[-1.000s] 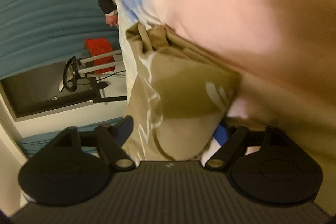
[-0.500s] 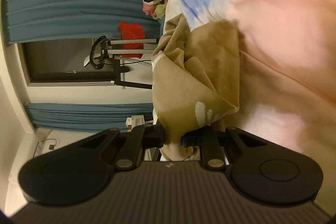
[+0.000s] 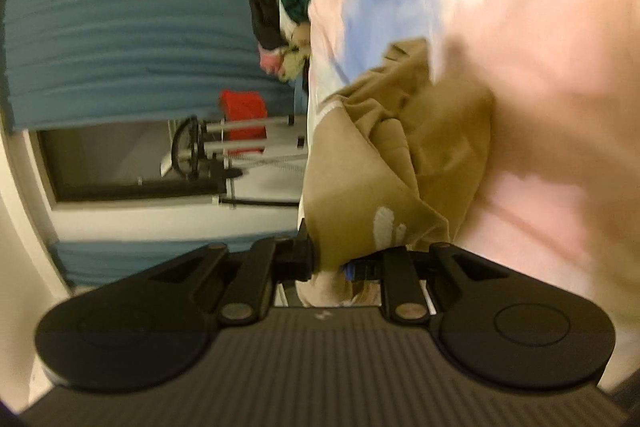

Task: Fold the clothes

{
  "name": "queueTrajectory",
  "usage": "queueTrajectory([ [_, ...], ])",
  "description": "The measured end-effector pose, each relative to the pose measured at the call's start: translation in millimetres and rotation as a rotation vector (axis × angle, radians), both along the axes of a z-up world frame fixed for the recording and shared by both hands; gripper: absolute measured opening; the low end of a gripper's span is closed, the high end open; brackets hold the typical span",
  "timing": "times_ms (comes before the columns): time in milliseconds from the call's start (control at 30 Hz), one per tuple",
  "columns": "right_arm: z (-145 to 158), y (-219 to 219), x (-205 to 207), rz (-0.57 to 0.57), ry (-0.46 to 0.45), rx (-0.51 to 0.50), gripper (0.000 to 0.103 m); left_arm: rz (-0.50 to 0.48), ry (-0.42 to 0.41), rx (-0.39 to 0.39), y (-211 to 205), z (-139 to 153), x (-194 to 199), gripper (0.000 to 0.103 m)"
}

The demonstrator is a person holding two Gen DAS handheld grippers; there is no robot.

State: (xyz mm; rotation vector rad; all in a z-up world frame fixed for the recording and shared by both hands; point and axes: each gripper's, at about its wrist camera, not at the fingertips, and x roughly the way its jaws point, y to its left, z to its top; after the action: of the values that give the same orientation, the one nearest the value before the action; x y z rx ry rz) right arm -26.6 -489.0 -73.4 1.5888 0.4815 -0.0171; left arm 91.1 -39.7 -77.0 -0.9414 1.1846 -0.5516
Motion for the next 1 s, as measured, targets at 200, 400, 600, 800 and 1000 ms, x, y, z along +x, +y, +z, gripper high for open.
queueTrajectory([
  [200, 51, -92, 54, -0.122, 0.037, -0.113, 0.019, -0.098, -0.107, 0.086, -135, 65, 72, 0.032],
  [400, 125, -179, 116, -0.272, -0.11, -0.393, 0.018, -0.167, -0.333, 0.014, -272, 115, 134, 0.032],
  [600, 73, -219, 133, -0.326, -0.111, -0.491, 0.018, -0.204, -0.487, 0.031, -339, 68, 149, 0.032],
  [800, -61, -209, 116, -0.235, 0.102, -0.425, 0.018, -0.314, -0.435, 0.158, -323, -78, 118, 0.031],
  [1000, -90, -200, 102, -0.204, 0.103, -0.405, 0.019, -0.352, -0.474, 0.164, -305, -111, 106, 0.035],
])
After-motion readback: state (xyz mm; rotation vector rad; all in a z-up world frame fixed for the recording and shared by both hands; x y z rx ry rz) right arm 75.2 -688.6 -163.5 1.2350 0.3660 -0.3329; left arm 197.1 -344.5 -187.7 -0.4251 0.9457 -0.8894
